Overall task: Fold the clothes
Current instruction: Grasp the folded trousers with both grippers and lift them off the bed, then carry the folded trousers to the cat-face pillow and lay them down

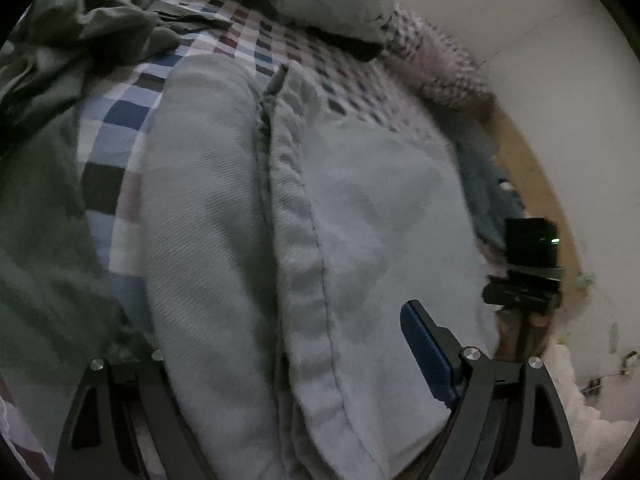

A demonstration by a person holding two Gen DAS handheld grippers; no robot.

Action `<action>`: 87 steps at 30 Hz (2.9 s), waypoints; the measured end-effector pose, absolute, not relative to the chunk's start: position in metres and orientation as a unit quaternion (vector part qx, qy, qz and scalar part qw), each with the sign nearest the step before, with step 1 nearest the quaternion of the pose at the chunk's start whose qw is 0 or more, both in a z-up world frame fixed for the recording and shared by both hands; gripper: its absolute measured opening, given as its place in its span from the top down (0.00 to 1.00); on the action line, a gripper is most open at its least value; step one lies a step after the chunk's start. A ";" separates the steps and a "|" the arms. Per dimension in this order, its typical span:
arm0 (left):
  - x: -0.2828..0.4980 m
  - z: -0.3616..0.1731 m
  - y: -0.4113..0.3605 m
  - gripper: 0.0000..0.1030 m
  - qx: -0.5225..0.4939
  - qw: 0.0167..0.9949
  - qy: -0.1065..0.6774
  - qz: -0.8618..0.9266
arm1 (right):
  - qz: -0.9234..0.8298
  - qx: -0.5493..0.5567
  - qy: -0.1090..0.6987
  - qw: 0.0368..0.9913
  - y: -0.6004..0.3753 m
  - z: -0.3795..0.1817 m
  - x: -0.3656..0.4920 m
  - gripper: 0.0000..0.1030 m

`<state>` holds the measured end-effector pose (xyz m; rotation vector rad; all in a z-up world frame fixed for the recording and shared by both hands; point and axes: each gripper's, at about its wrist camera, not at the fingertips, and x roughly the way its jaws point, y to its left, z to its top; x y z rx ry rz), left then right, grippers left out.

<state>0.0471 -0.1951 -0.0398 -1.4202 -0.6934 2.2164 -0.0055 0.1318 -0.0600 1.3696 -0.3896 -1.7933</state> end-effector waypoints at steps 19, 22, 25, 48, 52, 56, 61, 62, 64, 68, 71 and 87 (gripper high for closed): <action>0.083 0.001 -0.182 0.75 -0.488 0.123 -0.232 0.833 | -0.821 0.473 -0.058 0.316 0.128 -0.005 0.045 0.61; 0.091 0.021 -0.167 0.76 -0.487 0.133 -0.218 0.836 | -0.827 0.458 -0.053 0.321 0.132 0.011 0.059 0.63; 0.096 0.043 -0.140 0.76 -0.481 0.147 -0.198 0.842 | -0.834 0.448 -0.057 0.318 0.145 0.027 0.073 0.63; 0.008 0.213 0.115 0.76 -0.424 0.292 -0.077 0.854 | -0.924 0.316 -0.137 0.165 0.360 0.159 0.165 0.63; -0.026 0.229 0.168 0.77 -0.422 0.319 -0.061 0.846 | -0.936 0.289 -0.158 0.123 0.402 0.177 0.168 0.63; -0.065 0.234 0.222 0.78 -0.418 0.343 -0.058 0.839 | -0.948 0.260 -0.166 0.074 0.437 0.185 0.170 0.63; -0.116 0.232 0.281 0.80 -0.406 0.365 -0.051 0.836 | -0.959 0.218 -0.180 0.011 0.463 0.184 0.159 0.63; -0.127 0.231 0.294 0.80 -0.405 0.368 -0.046 0.836 | -0.960 0.210 -0.184 -0.001 0.466 0.183 0.153 0.63; -0.149 0.228 0.319 0.81 -0.405 0.374 -0.036 0.834 | -0.961 0.197 -0.193 -0.024 0.472 0.179 0.141 0.63; -0.194 0.213 0.368 0.82 -0.419 0.381 -0.007 0.824 | -0.957 0.182 -0.220 -0.061 0.490 0.162 0.117 0.63; -0.220 0.201 0.404 0.83 -0.421 0.388 0.028 0.819 | -0.950 0.177 -0.244 -0.082 0.499 0.145 0.097 0.63; -0.287 0.084 0.526 0.81 -0.434 0.381 0.190 0.794 | -0.900 0.221 -0.324 -0.188 0.512 0.031 0.001 0.63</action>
